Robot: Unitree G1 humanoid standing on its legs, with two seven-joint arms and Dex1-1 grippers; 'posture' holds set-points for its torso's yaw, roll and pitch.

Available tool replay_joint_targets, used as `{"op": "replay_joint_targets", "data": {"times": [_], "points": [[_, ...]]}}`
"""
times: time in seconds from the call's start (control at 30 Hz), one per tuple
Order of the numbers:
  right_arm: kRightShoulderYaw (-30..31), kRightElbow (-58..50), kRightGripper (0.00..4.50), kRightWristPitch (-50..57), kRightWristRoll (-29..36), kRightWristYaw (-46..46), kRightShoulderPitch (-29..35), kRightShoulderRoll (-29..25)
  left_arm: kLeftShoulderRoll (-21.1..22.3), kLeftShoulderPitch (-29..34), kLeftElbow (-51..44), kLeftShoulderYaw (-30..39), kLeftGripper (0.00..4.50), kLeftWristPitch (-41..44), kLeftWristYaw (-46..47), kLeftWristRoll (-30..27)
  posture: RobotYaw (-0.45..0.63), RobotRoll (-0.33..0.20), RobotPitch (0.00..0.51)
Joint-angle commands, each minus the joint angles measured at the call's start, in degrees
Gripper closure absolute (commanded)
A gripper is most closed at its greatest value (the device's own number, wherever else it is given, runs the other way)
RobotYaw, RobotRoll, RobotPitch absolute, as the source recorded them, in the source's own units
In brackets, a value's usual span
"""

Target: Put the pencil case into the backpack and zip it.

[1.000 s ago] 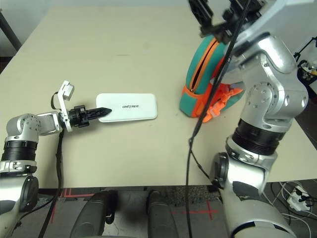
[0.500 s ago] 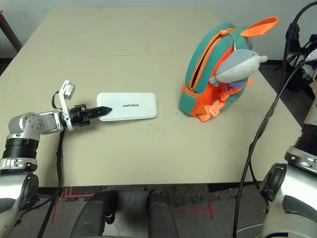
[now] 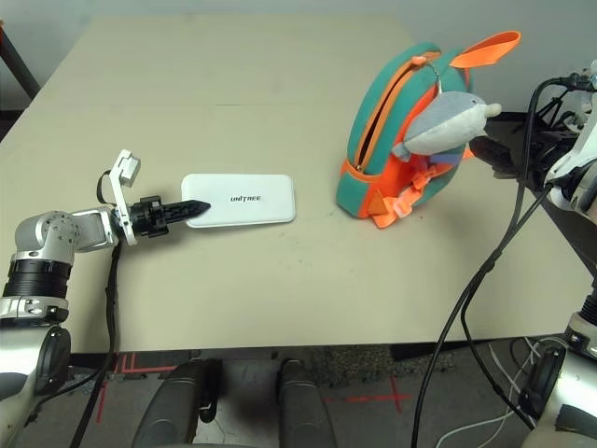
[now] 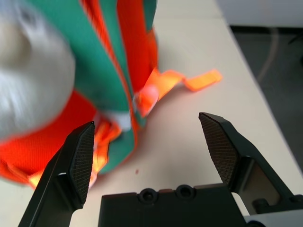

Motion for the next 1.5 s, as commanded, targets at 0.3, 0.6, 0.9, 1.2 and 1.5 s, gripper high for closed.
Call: {"op": "replay_joint_targets", "data": {"times": [0.3, 0.6, 0.9, 1.2, 1.5], "points": [[5.6, 13.99, 0.0, -14.63, -2.14, 4.06, -4.17, 3.02, -0.02, -0.26, 3.53, -2.17, 3.07, -0.35, 2.48, 3.46, 0.1, 0.0, 0.169], [10.85, 23.0, 0.0, -21.52, -4.27, 6.88, -11.86, 6.38, 0.28, 0.56, 2.73, -1.78, 3.08, -0.22, 2.76, 3.12, 0.13, 0.0, 0.164], [10.75, 24.16, 0.54, -22.99, -4.06, 5.67, -13.04, 7.86, 0.66, 1.36, 2.0, -1.15, 3.08, -0.03, 3.09, 2.91, 0.13, 0.0, 0.164], [10.89, 22.47, 3.35, -22.79, -3.31, 5.79, -12.9, 9.5, 0.0, 0.55, 2.57, -1.52, 3.08, -0.37, 3.08, 3.05, 0.12, 0.0, 0.16], [7.01, 2.79, 4.44, -8.94, 3.24, 8.43, -7.1, 3.3, 0.54, 0.59, 2.74, -1.55, 3.08, -0.45, 2.8, 3.14, 0.11, 0.0, 0.162]]}}
